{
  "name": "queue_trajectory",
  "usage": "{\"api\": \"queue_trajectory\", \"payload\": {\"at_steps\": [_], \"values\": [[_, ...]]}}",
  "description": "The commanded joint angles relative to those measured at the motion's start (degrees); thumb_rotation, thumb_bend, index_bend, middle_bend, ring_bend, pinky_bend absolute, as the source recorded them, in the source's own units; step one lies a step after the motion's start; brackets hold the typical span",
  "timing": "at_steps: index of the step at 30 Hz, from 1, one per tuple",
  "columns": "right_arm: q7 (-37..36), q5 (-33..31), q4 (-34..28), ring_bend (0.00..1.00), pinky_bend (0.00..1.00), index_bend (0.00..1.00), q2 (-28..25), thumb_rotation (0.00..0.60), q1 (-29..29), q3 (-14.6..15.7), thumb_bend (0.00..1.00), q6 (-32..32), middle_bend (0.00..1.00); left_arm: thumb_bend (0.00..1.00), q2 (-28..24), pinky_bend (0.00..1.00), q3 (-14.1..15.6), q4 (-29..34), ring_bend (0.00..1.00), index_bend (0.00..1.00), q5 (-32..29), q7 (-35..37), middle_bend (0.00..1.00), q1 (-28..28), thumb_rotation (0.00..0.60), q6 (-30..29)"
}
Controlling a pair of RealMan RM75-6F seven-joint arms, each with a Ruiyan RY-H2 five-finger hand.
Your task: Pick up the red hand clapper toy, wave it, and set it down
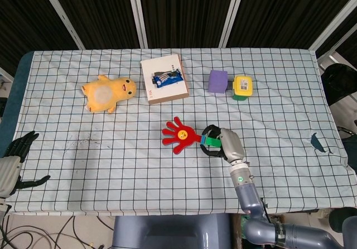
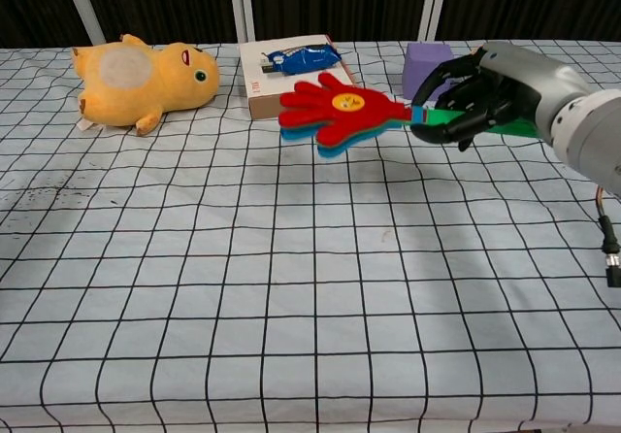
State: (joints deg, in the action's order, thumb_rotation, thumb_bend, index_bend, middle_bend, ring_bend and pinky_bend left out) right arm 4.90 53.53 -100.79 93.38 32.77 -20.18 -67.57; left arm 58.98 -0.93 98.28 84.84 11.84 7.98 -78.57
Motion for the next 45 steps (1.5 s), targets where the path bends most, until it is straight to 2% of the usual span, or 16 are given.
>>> {"api": "queue_trajectory", "payload": {"at_steps": [1,6,10,12,15,19,21,26,29,33,37,39,42,45], "values": [[-13.72,2.54,-6.13,0.51,0.53,0.87,-0.58,0.600,-3.14,-5.25,0.70,0.26,0.65,0.00,-0.02,0.00,0.02,0.07,0.00,0.00,-0.03,0.03,0.00,0.00,0.600,0.06],[-25.31,4.83,-7.78,0.52,0.58,0.87,-0.78,0.600,-5.24,-7.27,0.70,1.33,0.66,0.00,-0.07,0.00,0.02,0.18,0.00,0.00,-0.12,0.06,0.00,0.03,0.600,0.19],[-26.41,8.04,-5.31,0.53,0.59,0.87,-1.81,0.600,-5.56,-5.45,0.70,2.46,0.66,0.00,0.01,0.00,-0.02,0.09,0.00,0.00,0.00,0.14,0.00,0.00,0.600,0.05],[-23.30,8.88,-3.12,0.53,0.59,0.87,-2.47,0.600,-5.19,-3.65,0.70,2.96,0.67,0.00,0.08,0.00,-0.04,0.01,0.00,0.00,0.01,0.12,0.00,-0.02,0.600,-0.03],[-14.55,7.72,0.57,0.54,0.59,0.88,-3.45,0.600,-3.98,-1.19,0.70,3.42,0.67,0.00,0.05,0.00,-0.02,0.06,0.00,0.00,-0.10,0.10,0.00,-0.01,0.600,0.10],[5.02,5.80,6.65,0.56,0.59,0.89,-3.82,0.600,-1.43,2.67,0.70,0.96,0.68,0.00,-0.01,0.00,-0.04,0.10,0.00,0.00,-0.17,0.02,0.00,-0.02,0.600,0.11],[11.97,5.25,8.45,0.56,0.59,0.89,-3.84,0.600,-0.66,4.06,0.70,-0.14,0.68,0.00,-0.01,0.00,-0.05,0.10,0.00,0.00,-0.22,0.00,0.00,-0.01,0.600,0.16],[19.38,5.30,9.59,0.56,0.59,0.89,-4.09,0.600,-0.02,5.04,0.70,-2.58,0.68,0.00,-0.06,0.00,-0.01,0.18,0.00,0.00,-0.17,0.04,0.00,0.00,0.600,0.23],[17.63,5.98,7.77,0.56,0.59,0.89,-4.27,0.600,-0.21,3.79,0.70,-3.78,0.68,0.00,-0.10,0.00,0.00,0.20,0.00,0.00,-0.19,0.13,0.00,-0.02,0.600,0.23],[10.36,2.65,1.04,0.56,0.59,0.89,-4.72,0.600,-1.04,-0.66,0.70,-3.59,0.68,0.00,-0.24,0.00,0.10,0.44,0.00,0.00,-0.36,0.26,0.00,0.00,0.600,0.56],[-0.69,-0.33,-8.03,0.56,0.59,0.89,-6.32,0.600,-2.10,-6.80,0.70,-1.96,0.68,0.00,-0.38,0.00,0.09,0.70,0.00,0.00,-0.56,0.34,0.00,0.02,0.600,0.74],[-10.01,-1.24,-12.84,0.56,0.59,0.89,-6.52,0.600,-3.46,-10.68,0.70,-1.33,0.68,0.00,-0.49,0.00,0.09,0.90,0.00,0.00,-0.76,0.56,0.00,0.04,0.600,0.94],[-19.37,-2.72,-17.19,0.56,0.59,0.89,-7.00,0.600,-5.18,-14.45,0.70,-0.57,0.69,0.00,-0.58,0.00,0.08,0.98,0.00,0.00,-0.82,0.56,0.00,0.08,0.600,1.06],[-20.47,-1.70,-17.55,0.56,0.59,0.89,-7.95,0.600,-5.83,-14.20,0.70,-0.53,0.69,0.00,-0.57,0.00,0.07,0.96,0.00,0.00,-0.79,0.53,0.00,0.07,0.600,1.02]]}}
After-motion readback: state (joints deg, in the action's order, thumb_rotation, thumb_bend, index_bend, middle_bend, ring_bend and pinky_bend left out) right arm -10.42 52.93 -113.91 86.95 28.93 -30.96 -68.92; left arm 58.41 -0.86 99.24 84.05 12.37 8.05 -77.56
